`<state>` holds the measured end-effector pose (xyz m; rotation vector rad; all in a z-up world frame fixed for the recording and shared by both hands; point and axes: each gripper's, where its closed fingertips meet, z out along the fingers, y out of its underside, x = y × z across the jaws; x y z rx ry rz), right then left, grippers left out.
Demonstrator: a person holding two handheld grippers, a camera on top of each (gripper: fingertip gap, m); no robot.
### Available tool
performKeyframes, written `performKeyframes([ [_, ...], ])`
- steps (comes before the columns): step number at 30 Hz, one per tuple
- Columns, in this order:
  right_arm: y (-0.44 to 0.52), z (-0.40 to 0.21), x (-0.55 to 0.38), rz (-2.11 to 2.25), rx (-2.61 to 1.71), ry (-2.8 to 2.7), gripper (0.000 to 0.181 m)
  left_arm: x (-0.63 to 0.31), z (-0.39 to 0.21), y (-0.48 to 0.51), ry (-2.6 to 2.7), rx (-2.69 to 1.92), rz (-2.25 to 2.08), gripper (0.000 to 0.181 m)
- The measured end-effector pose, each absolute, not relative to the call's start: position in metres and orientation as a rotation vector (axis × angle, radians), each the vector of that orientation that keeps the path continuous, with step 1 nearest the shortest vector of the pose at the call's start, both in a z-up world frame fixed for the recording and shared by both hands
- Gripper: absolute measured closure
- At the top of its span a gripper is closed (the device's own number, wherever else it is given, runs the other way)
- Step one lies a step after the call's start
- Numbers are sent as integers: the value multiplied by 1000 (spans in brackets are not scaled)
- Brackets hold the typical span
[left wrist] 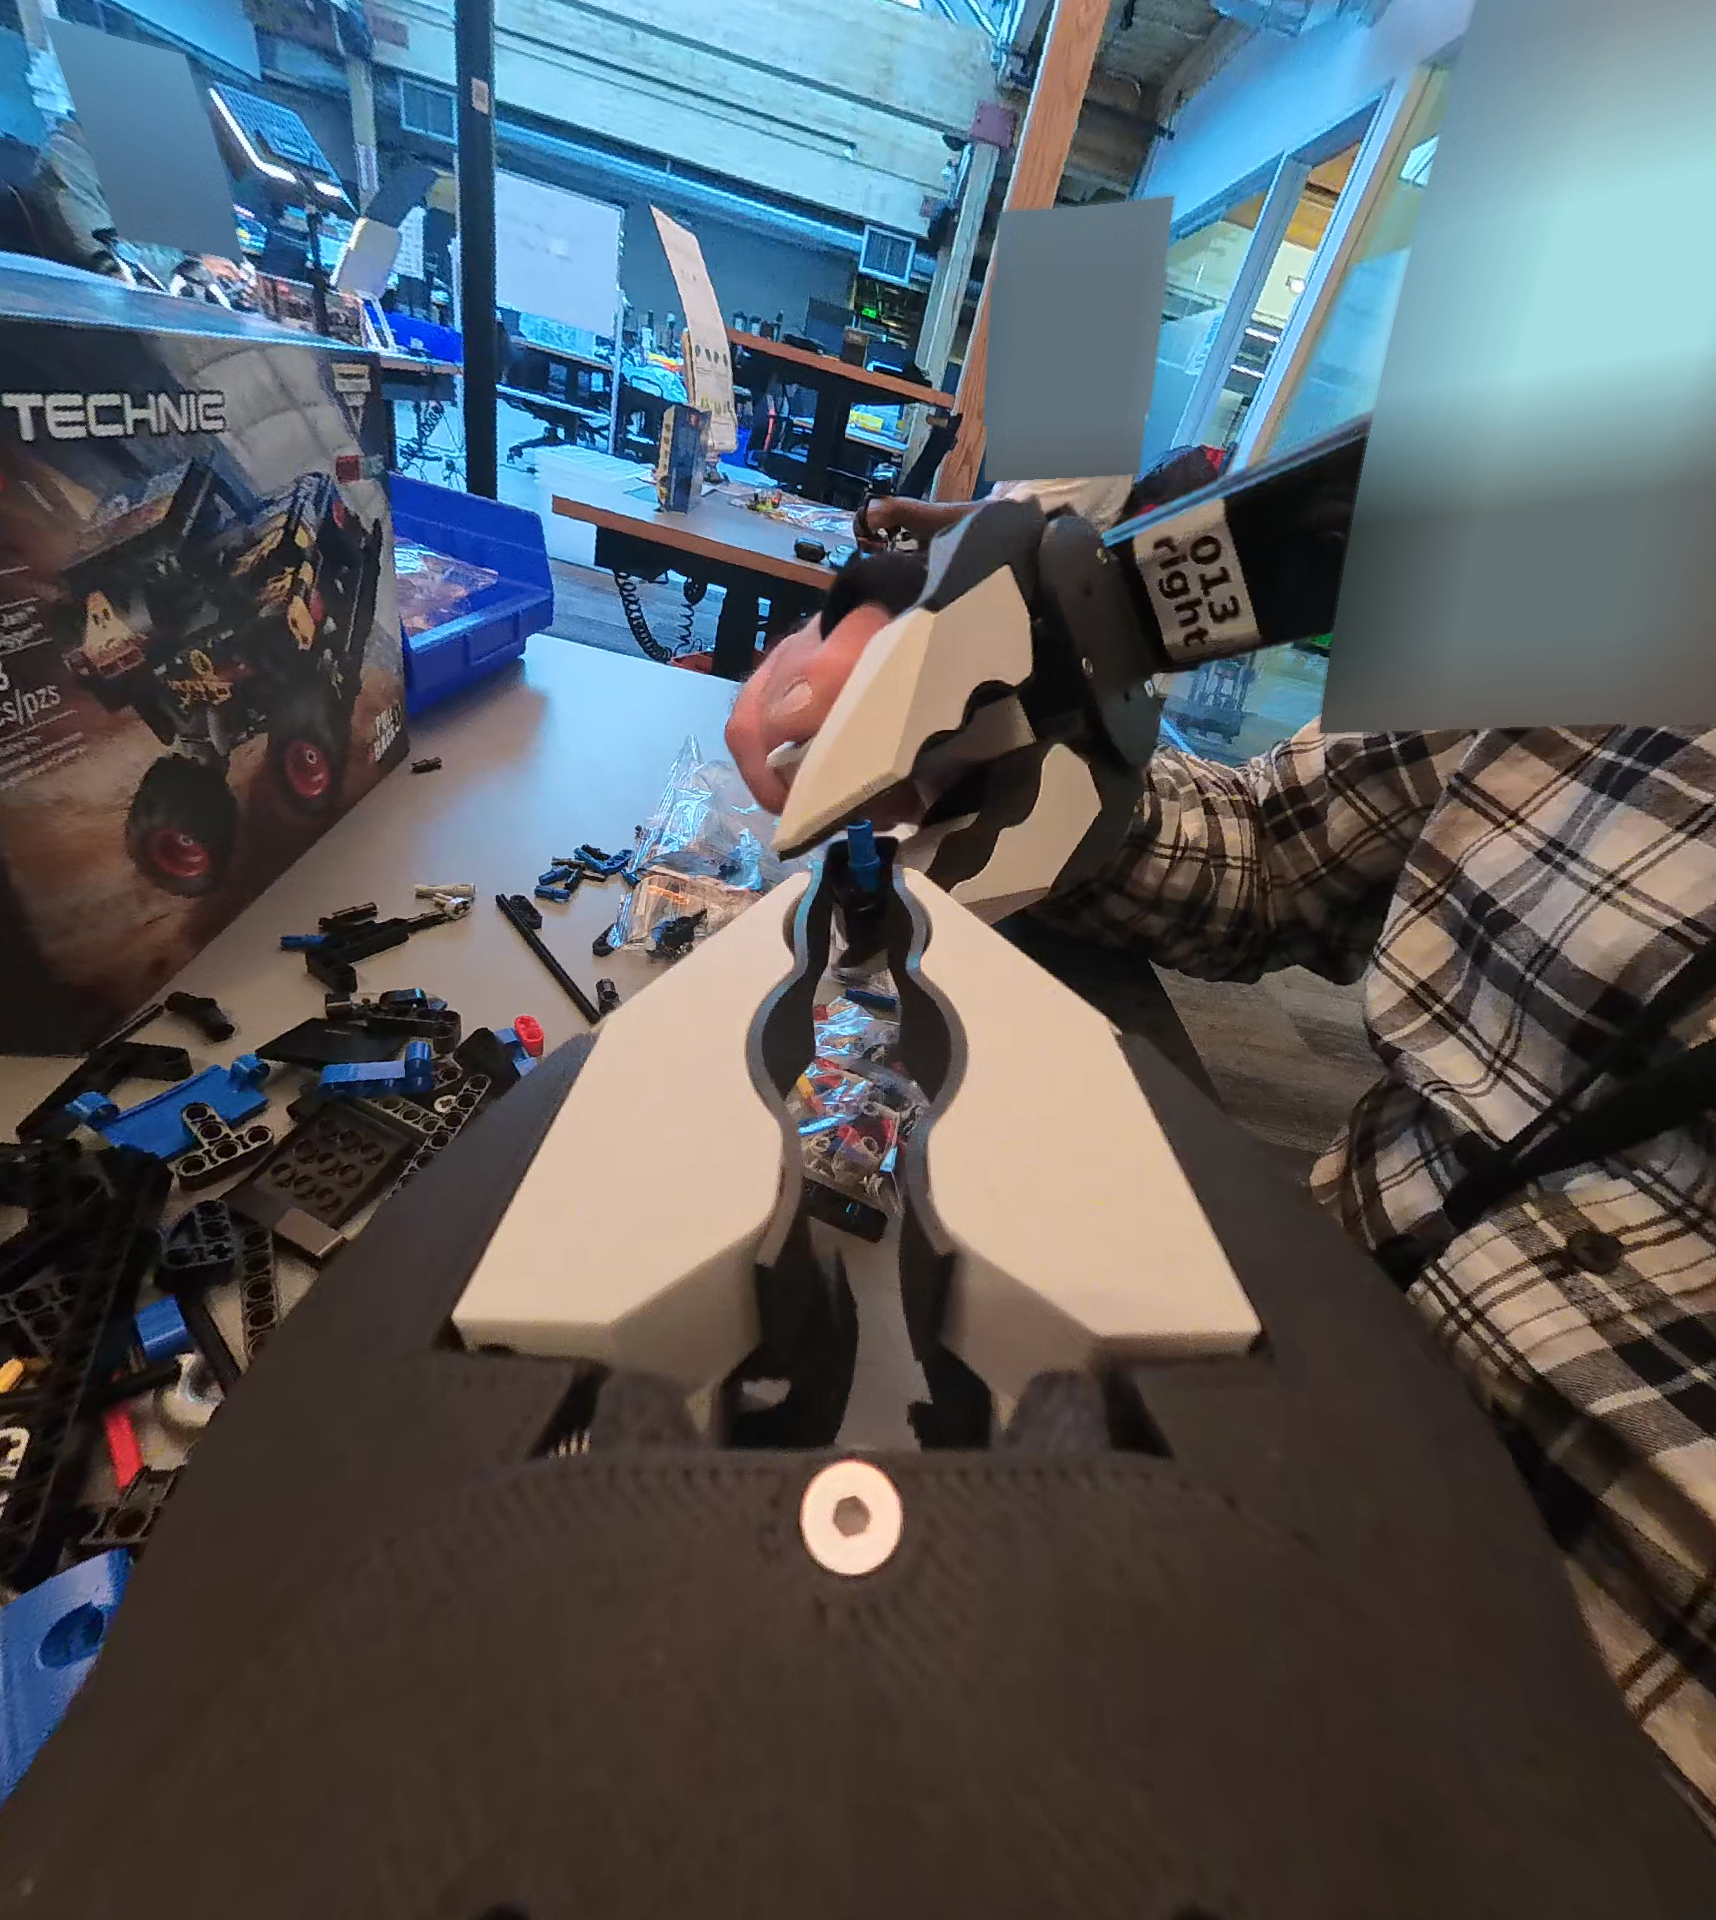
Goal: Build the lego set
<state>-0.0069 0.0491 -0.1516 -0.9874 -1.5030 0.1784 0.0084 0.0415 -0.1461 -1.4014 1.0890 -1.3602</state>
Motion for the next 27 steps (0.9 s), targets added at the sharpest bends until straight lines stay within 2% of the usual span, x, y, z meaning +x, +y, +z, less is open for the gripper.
performKeyframes([
  [7,52,-149,-6,40,-929,-1498,153,7,-148,45,1078,-1423,-1363,173],
  [10,51,-154,-7,-29,-887,-1533,159,9,-153,46,1085,-1455,-1373,174],
  [17,49,-159,-3,47,-922,-1569,160,11,-156,45,1089,-1483,-1423,174],
  [20,49,-158,0,57,-934,-1578,153,6,-154,51,1051,-1490,-1437,174],
  [23,50,-155,2,52,-933,-1566,164,7,-156,51,1062,-1500,-1429,174],
  [27,51,-157,3,58,-947,-1559,165,8,-158,52,1058,-1513,-1424,174],
])
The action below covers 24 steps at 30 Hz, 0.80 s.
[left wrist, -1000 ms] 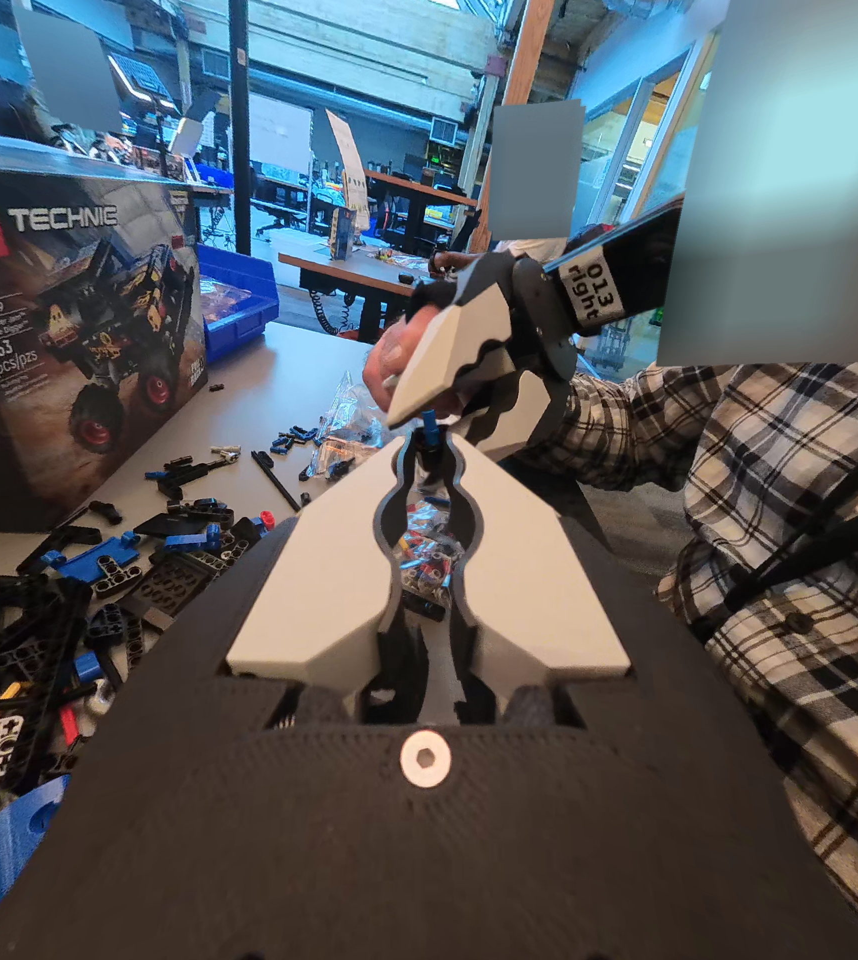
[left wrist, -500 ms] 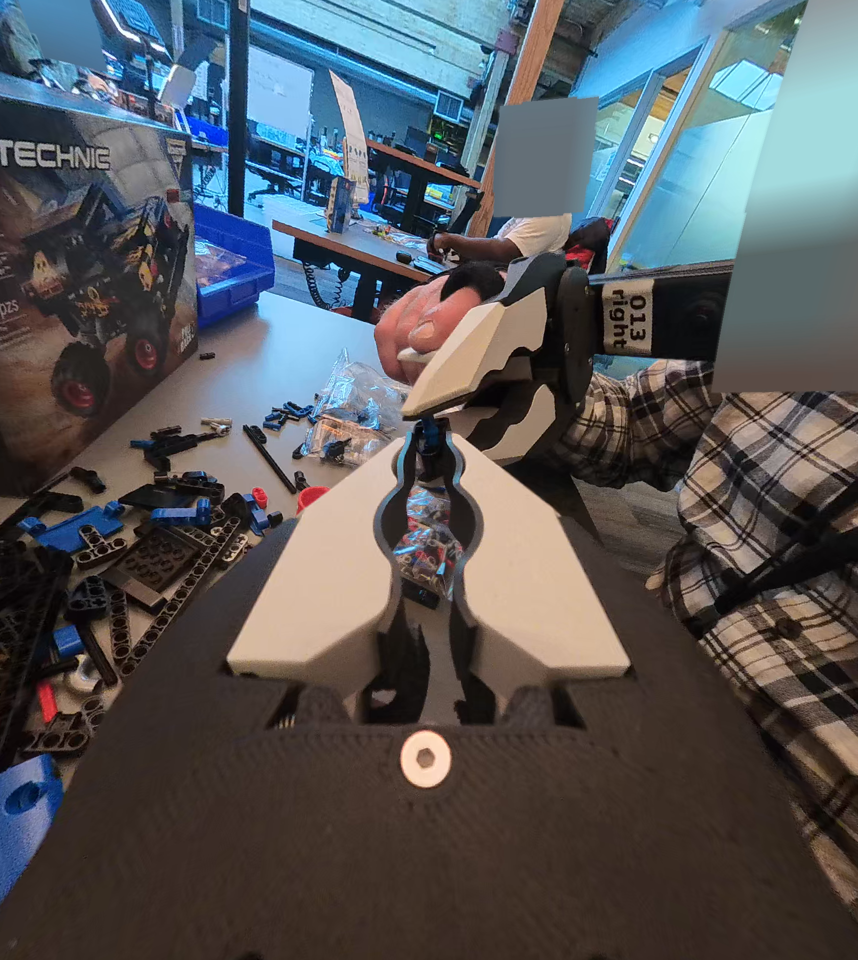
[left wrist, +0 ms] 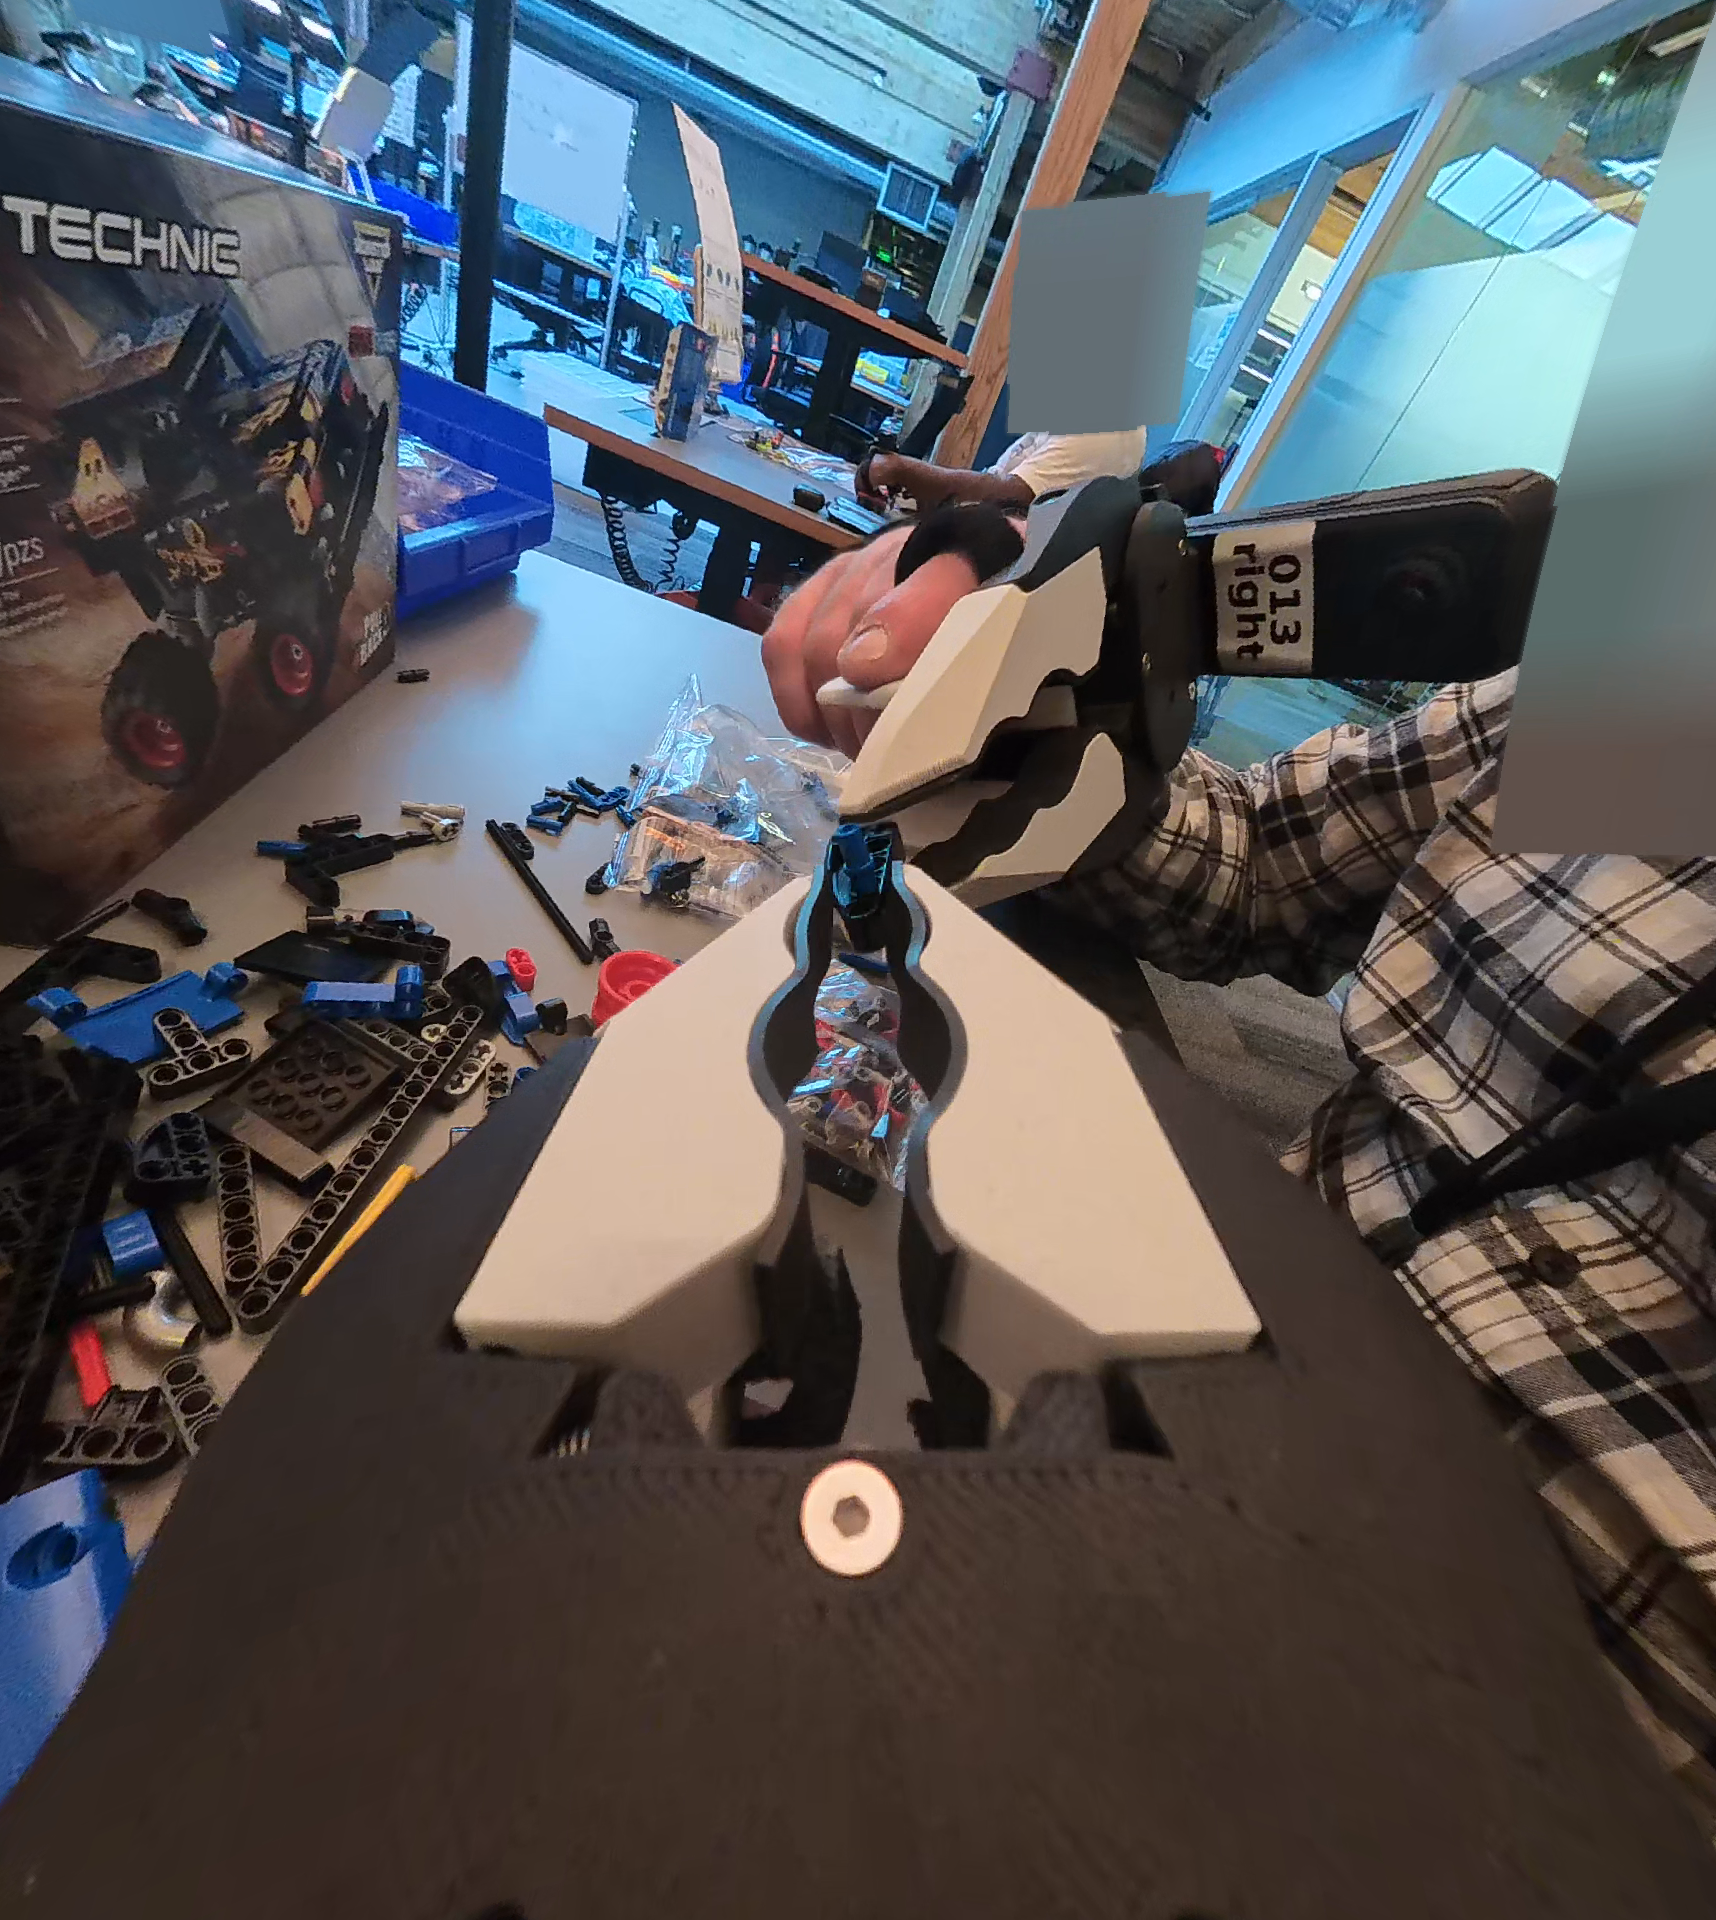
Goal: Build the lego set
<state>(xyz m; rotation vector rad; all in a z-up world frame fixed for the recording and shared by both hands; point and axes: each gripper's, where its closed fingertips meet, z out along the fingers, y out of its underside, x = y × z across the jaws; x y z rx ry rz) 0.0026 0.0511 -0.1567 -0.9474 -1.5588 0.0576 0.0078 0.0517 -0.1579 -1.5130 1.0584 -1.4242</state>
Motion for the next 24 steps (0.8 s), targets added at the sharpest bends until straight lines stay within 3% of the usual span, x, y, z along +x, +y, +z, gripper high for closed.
performKeyframes([
  [24,51,-169,2,74,-1005,-1627,169,13,-163,52,1072,-1528,-1446,180],
])
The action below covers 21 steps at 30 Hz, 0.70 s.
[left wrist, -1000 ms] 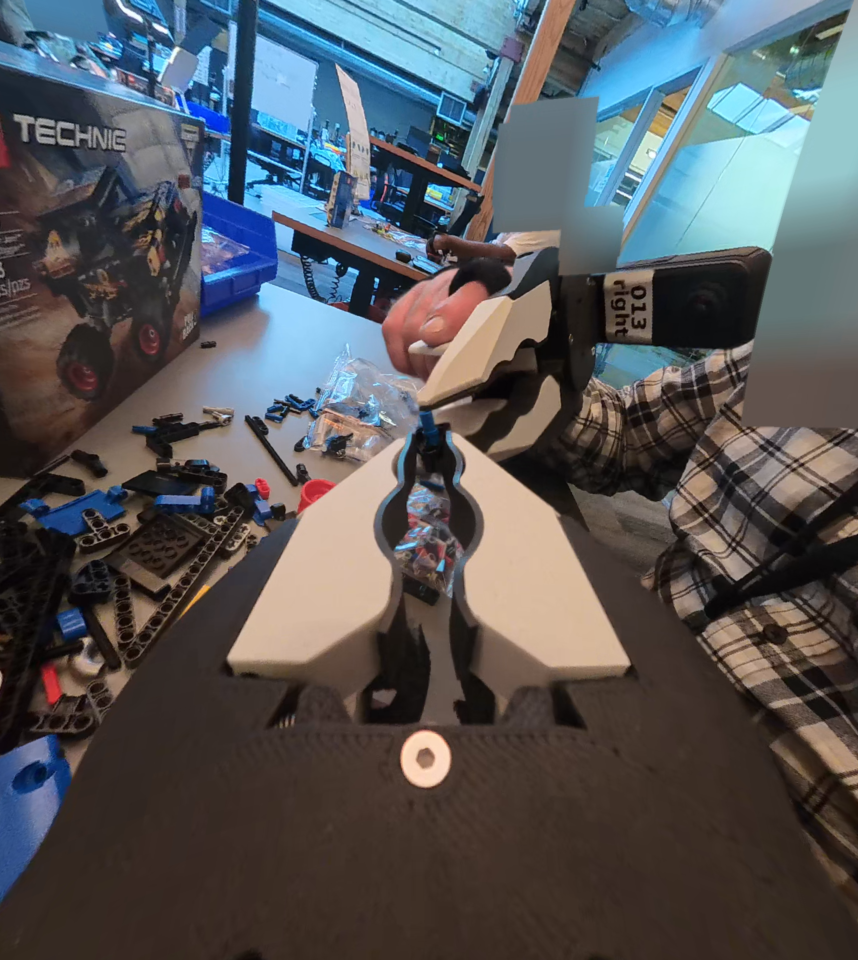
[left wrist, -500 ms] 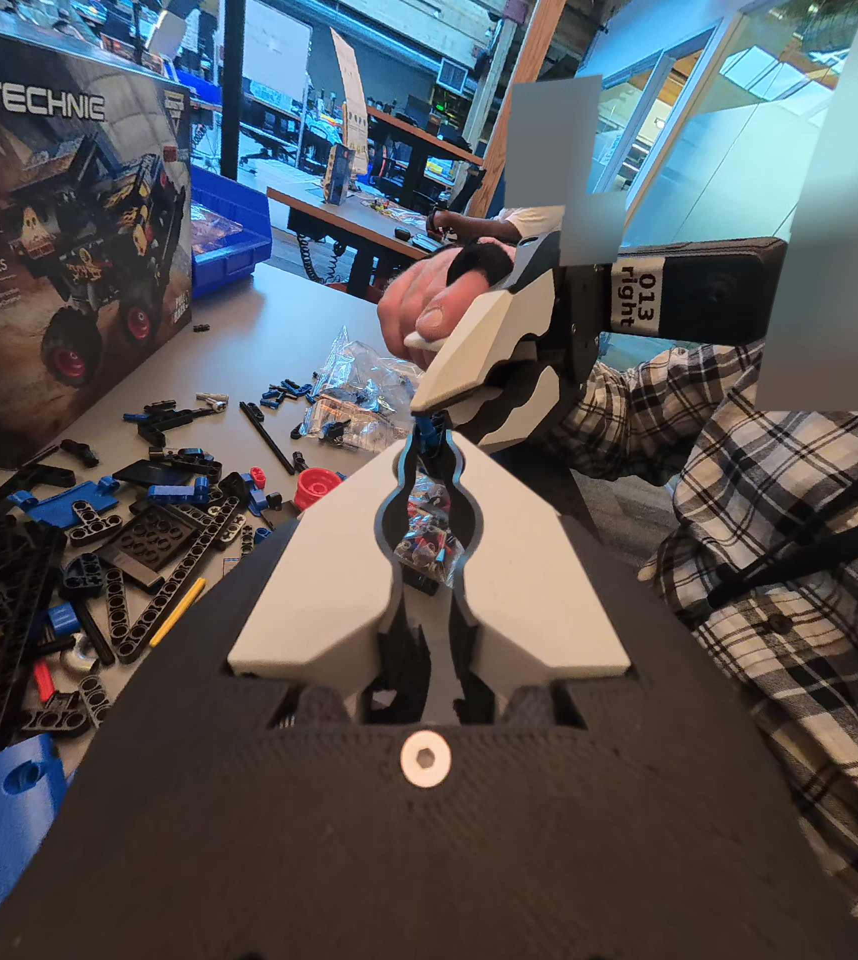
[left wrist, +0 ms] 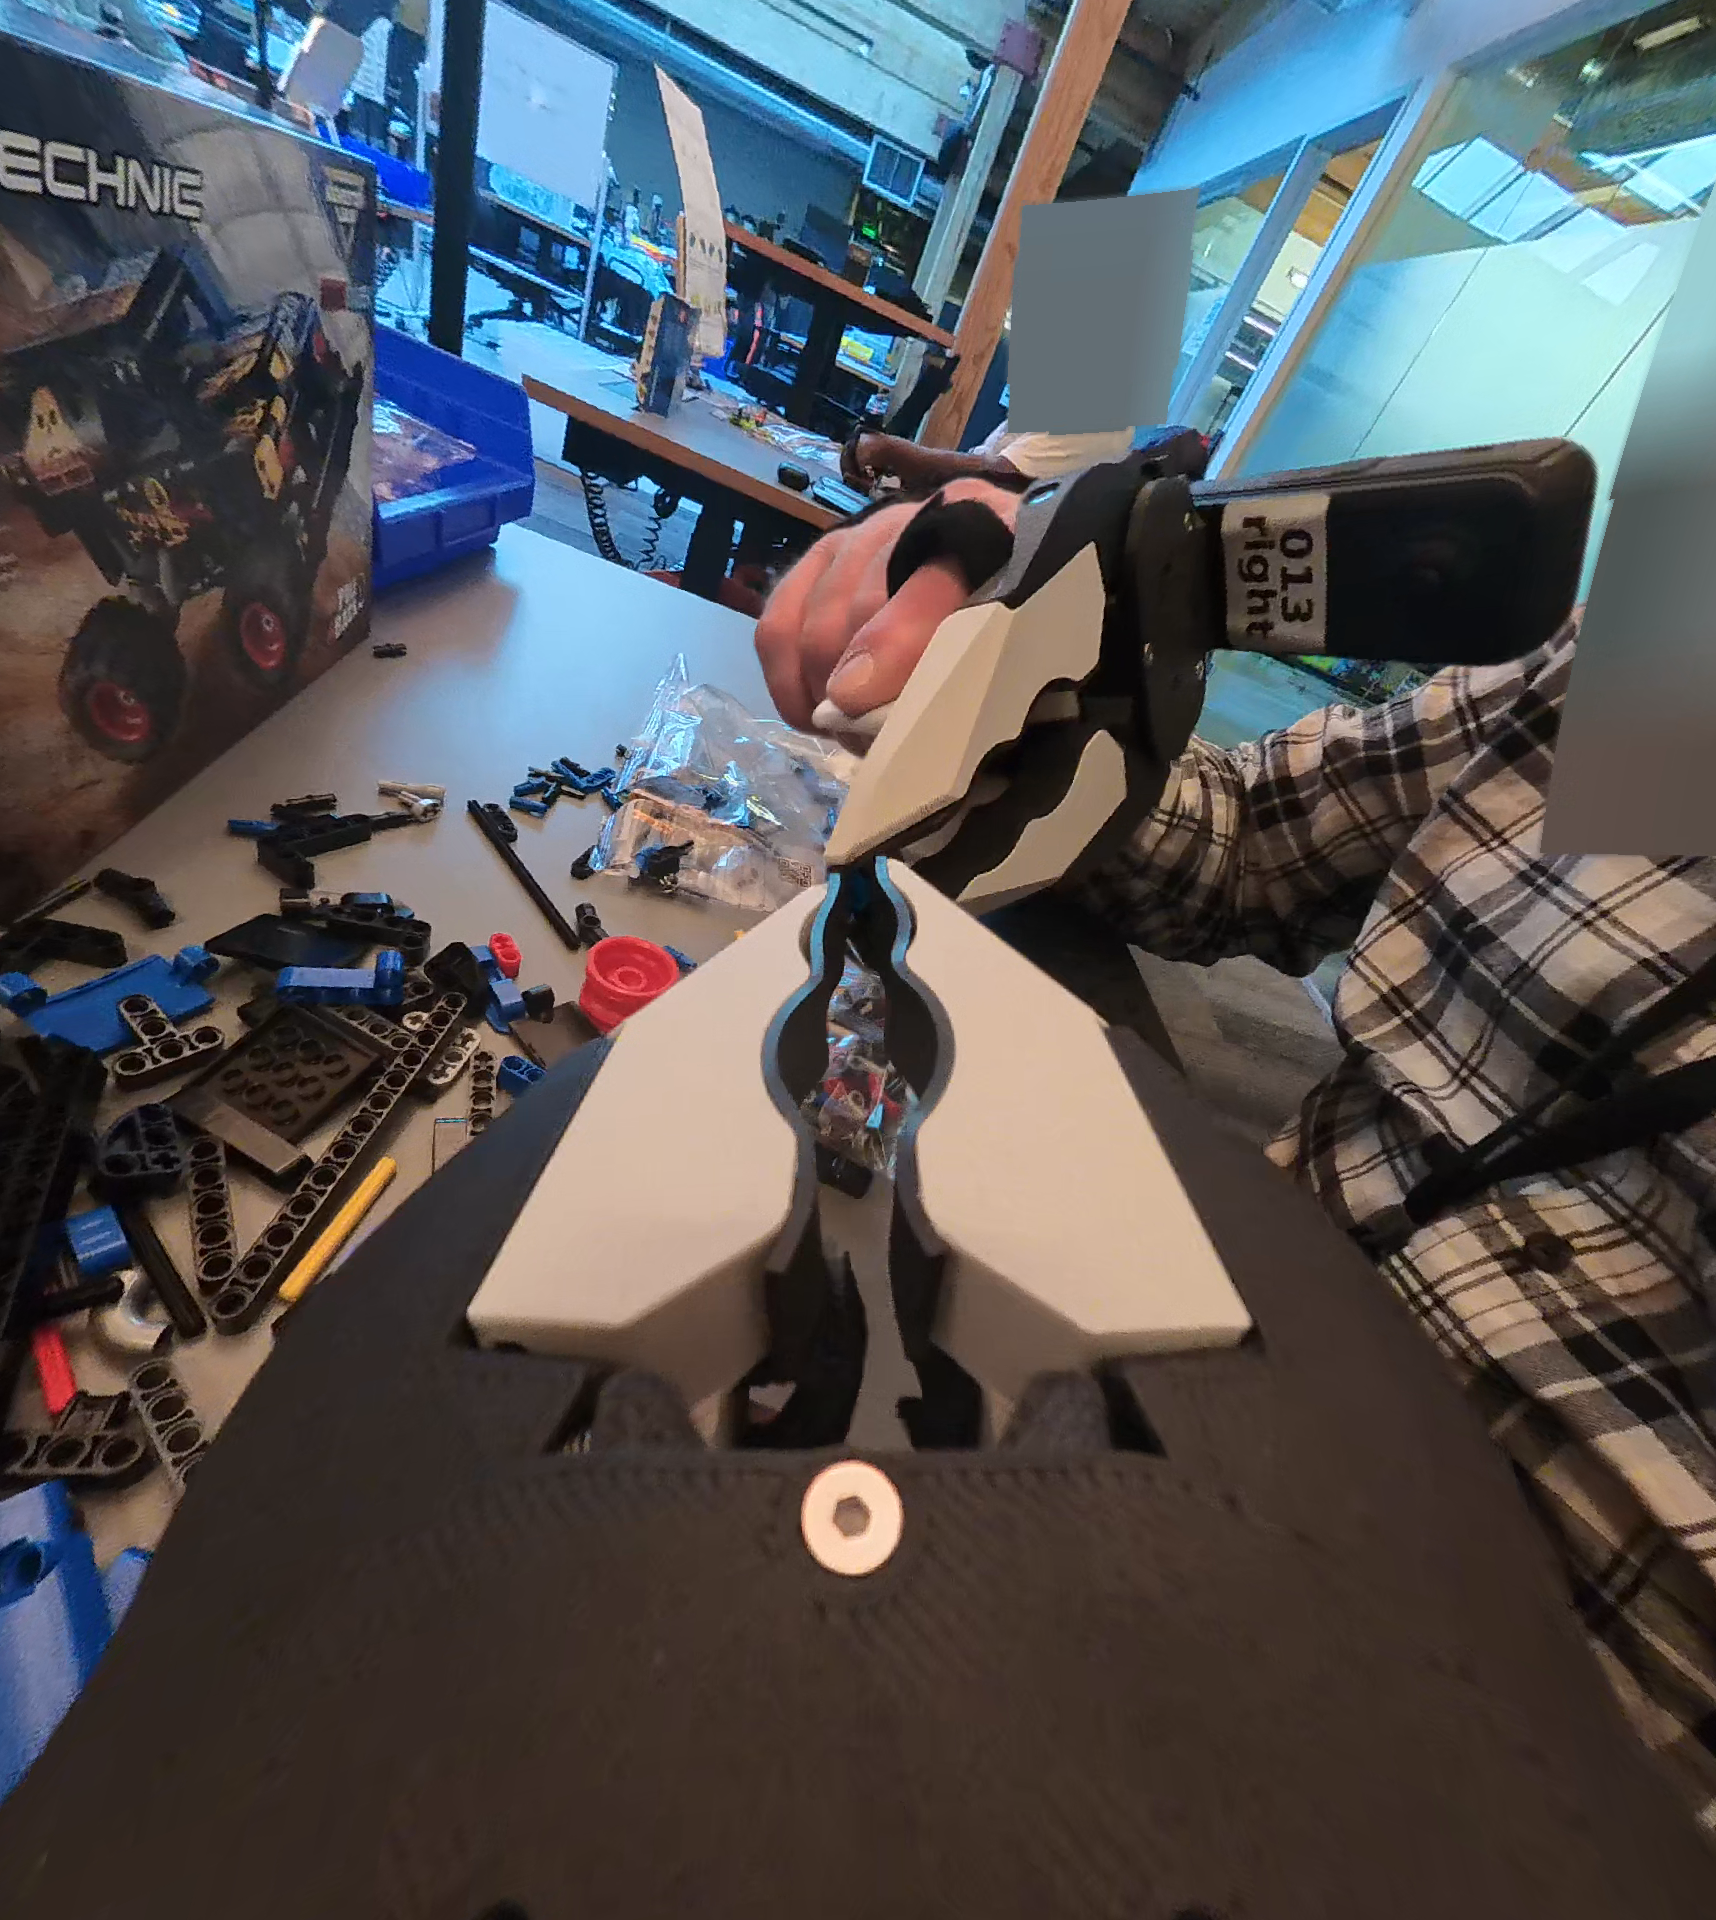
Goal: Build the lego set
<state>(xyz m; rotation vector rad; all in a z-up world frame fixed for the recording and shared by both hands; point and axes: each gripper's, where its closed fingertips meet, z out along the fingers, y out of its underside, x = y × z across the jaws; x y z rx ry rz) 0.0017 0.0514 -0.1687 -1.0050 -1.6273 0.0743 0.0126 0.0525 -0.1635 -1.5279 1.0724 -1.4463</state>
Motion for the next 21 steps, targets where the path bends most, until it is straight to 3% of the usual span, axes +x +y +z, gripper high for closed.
performKeyframes([
  [14,59,-152,-1,85,-1000,-1515,172,0,-150,63,972,-1538,-1435,153],
  [17,60,-152,-4,40,-997,-1525,175,0,-146,64,963,-1504,-1400,180],
  [21,60,-151,-9,27,-995,-1529,175,0,-143,63,959,-1487,-1400,181],
])
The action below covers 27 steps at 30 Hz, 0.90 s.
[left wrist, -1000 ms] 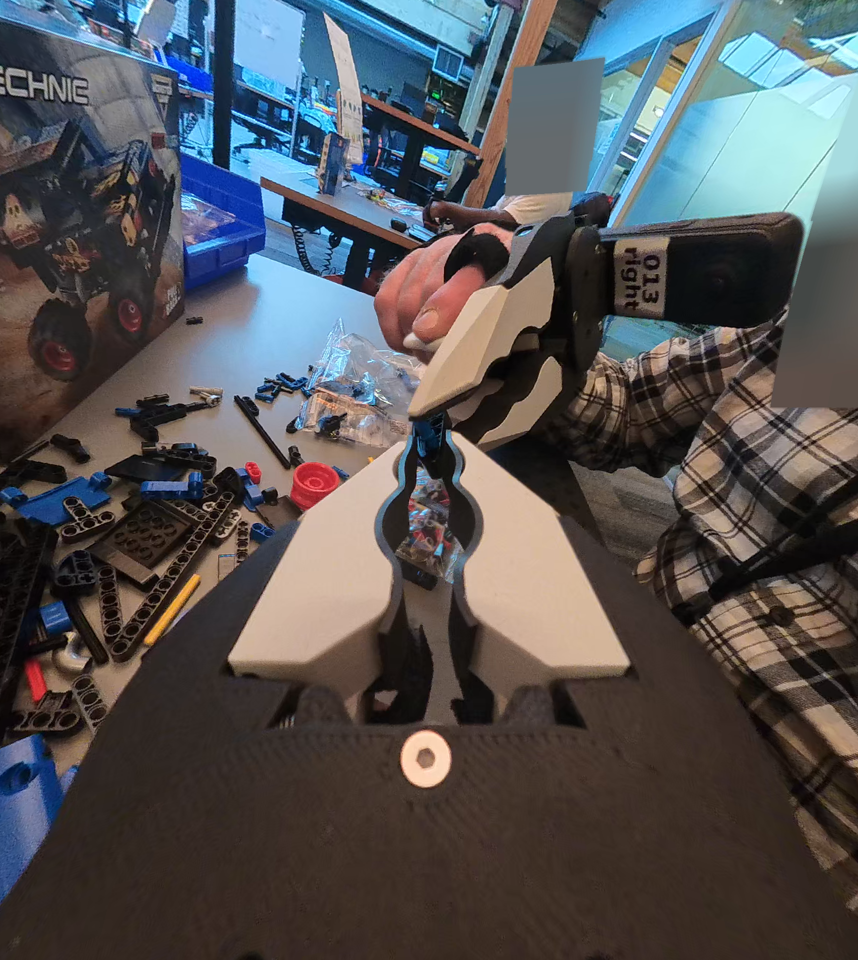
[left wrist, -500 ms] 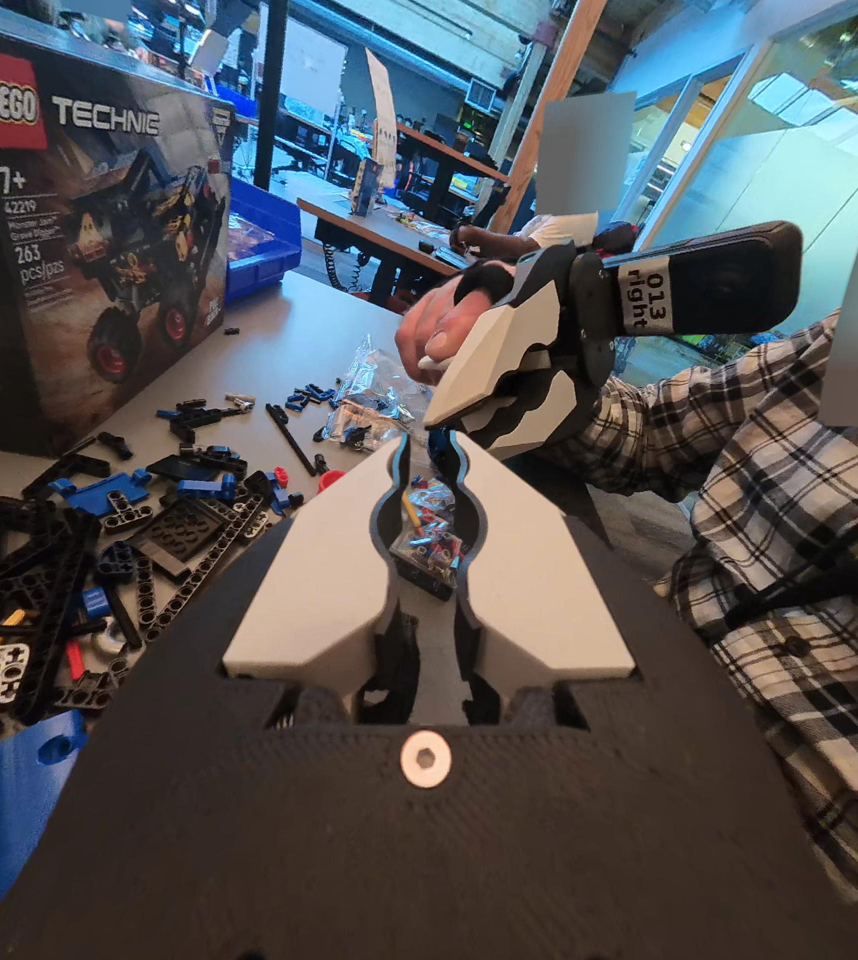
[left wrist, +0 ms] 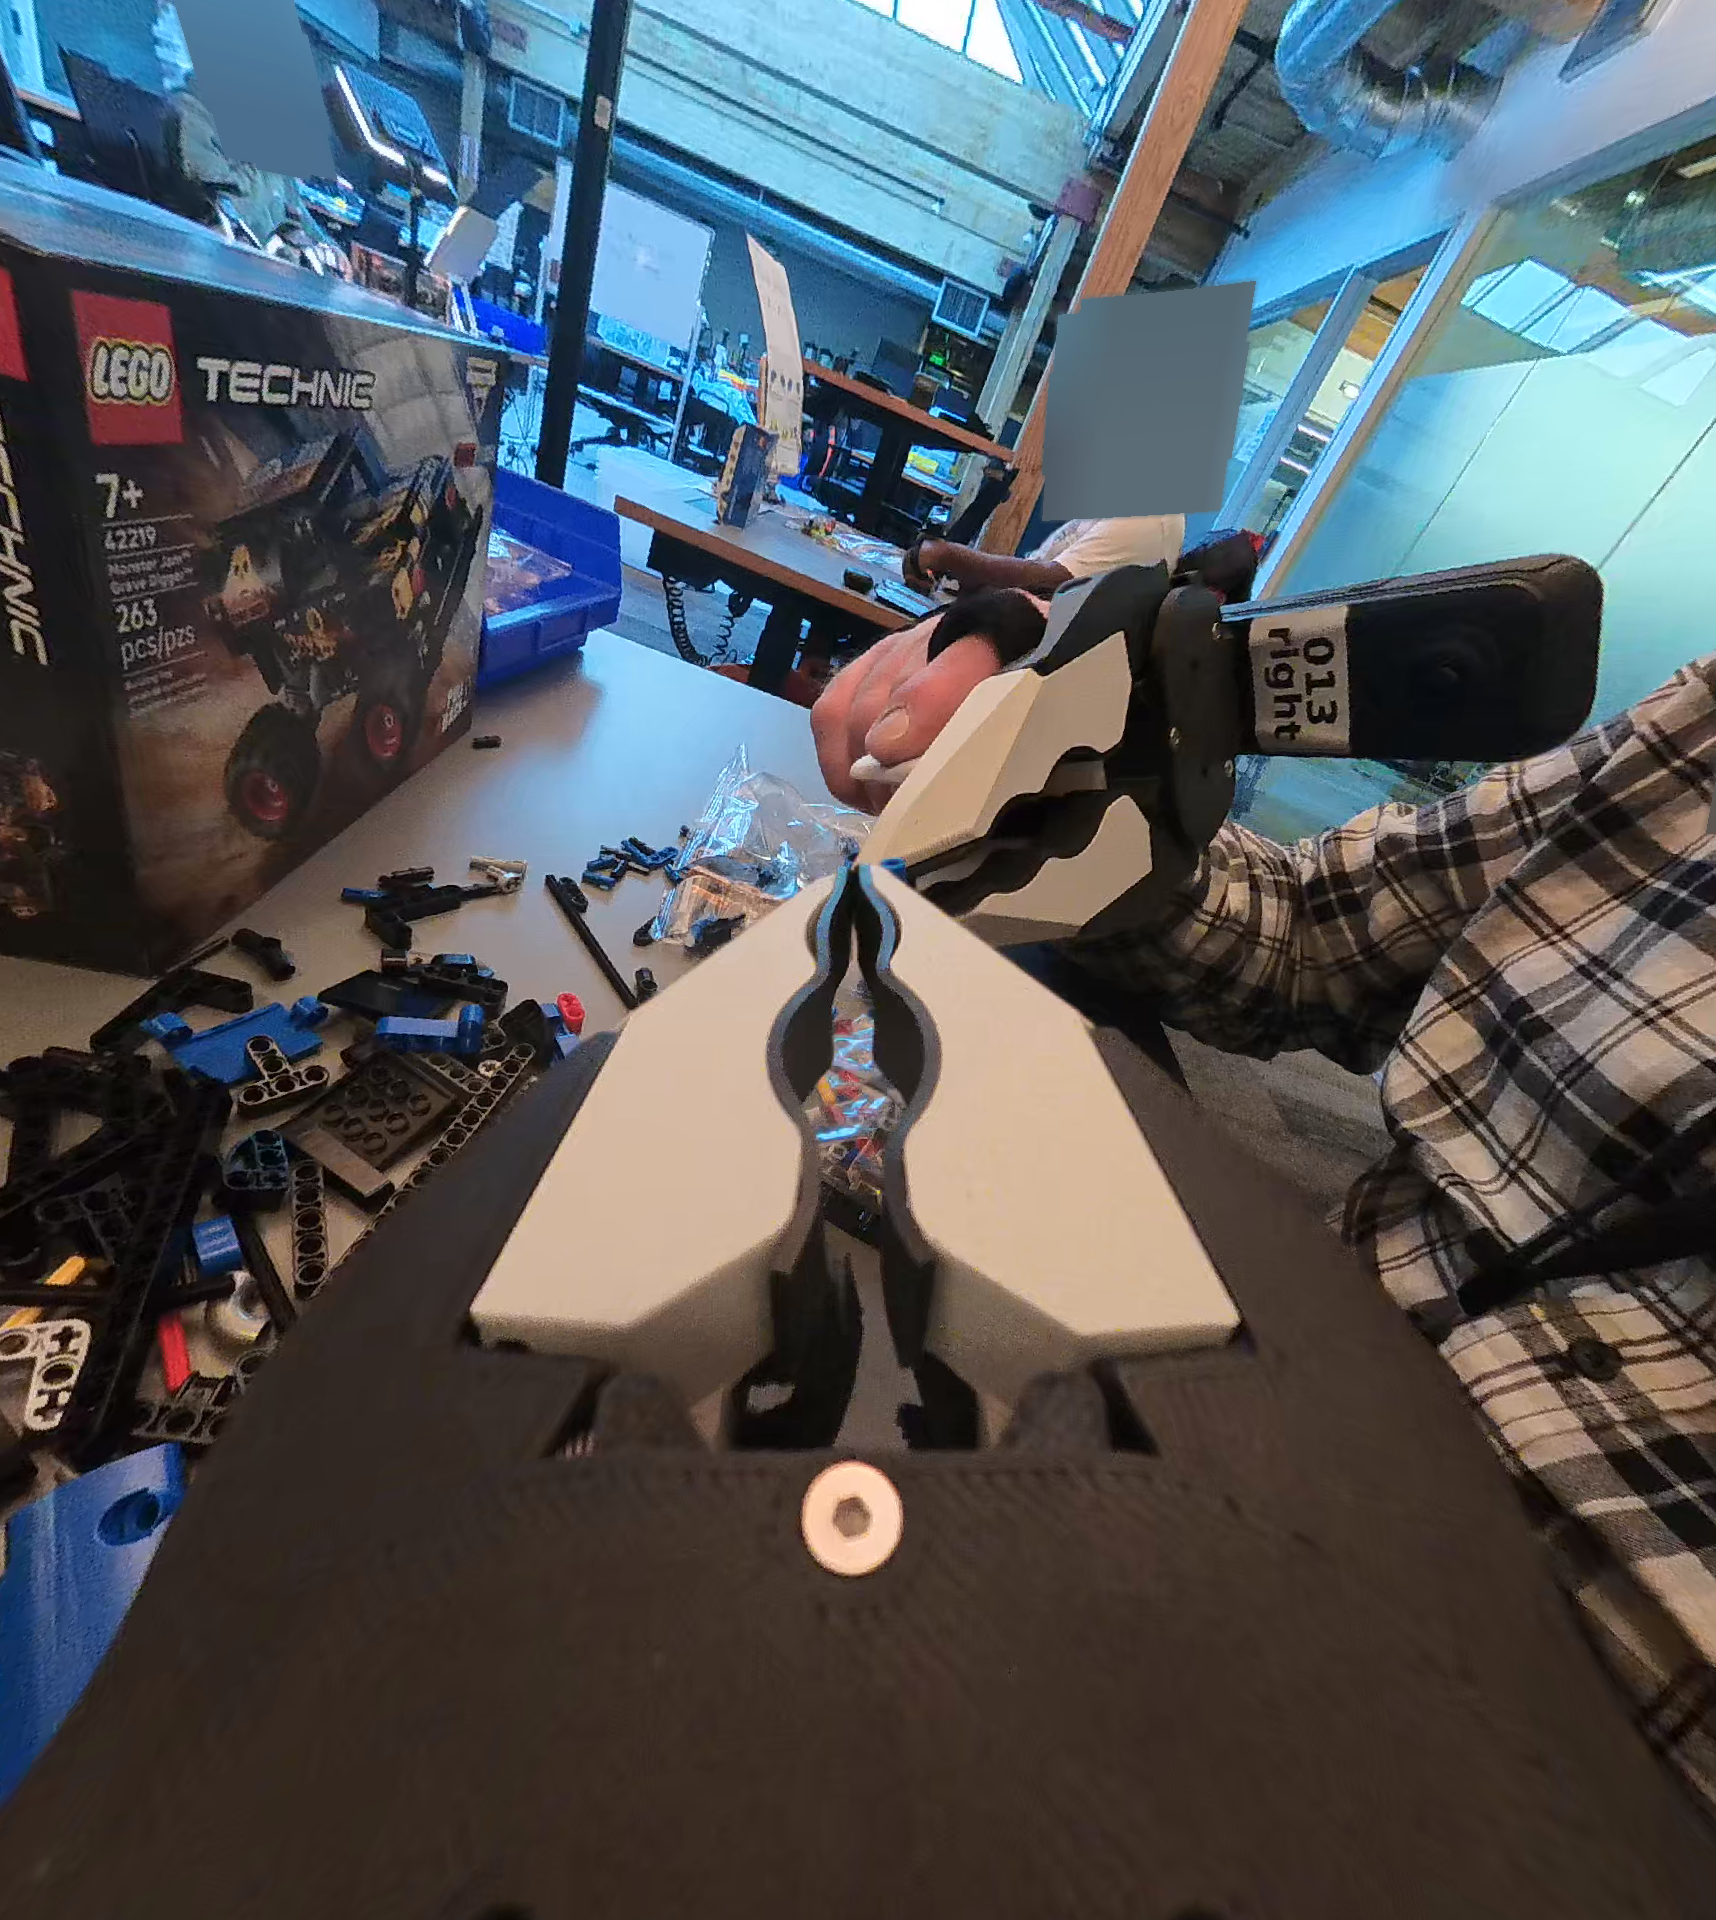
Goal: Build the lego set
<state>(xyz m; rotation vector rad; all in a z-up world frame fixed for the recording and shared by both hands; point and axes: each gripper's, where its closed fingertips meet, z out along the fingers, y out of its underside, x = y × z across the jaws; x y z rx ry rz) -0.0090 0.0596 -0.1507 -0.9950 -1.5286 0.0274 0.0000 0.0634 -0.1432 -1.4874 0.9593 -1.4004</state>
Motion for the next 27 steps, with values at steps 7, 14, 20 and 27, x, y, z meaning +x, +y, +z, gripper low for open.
performKeyframes([
  [7,67,-141,-13,160,-1093,-1429,176,-11,-129,71,882,-1438,-1404,181],
  [14,68,-130,-14,384,-1175,-1328,177,-17,-121,71,859,-1404,-1418,171],
  [20,66,-127,-19,569,-1261,-1272,176,-18,-114,64,897,-1345,-1375,176],
  [27,57,-113,-29,856,-1298,-1173,176,-23,-102,57,910,-1273,-1381,163],
])
